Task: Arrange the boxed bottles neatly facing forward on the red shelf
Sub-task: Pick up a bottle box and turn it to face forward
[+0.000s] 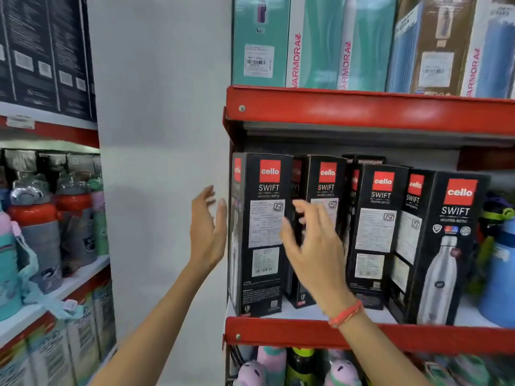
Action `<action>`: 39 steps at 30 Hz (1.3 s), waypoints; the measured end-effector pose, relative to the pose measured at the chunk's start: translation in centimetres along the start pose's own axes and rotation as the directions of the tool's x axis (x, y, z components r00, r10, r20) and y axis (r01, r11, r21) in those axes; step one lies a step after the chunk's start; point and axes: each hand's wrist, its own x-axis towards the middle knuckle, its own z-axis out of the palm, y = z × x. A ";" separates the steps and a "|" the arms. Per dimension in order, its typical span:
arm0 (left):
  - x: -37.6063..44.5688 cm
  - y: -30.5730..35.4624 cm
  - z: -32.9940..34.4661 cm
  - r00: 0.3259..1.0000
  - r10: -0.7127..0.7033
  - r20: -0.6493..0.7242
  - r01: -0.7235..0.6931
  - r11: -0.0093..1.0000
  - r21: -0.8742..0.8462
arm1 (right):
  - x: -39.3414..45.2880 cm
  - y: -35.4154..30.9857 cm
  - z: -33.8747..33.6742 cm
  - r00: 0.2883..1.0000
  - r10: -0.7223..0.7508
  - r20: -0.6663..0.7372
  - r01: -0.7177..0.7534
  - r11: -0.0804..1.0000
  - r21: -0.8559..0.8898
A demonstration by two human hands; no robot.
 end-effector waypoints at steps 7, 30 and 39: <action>-1.6 -2.0 0.9 0.793 -0.363 0.490 0.478 0.869 -0.129 | -3.1 -0.7 4.6 0.867 0.332 0.373 -0.341 0.939 -0.043; -7.3 7.8 -5.9 0.881 -0.127 0.456 0.293 0.903 -0.315 | -3.5 -3.3 -5.4 0.858 0.248 0.450 -0.413 0.854 0.317; -6.0 7.3 -4.5 0.921 -0.043 0.387 0.104 0.985 -0.138 | 0.4 1.7 -3.7 0.783 0.054 0.620 -0.456 0.727 0.514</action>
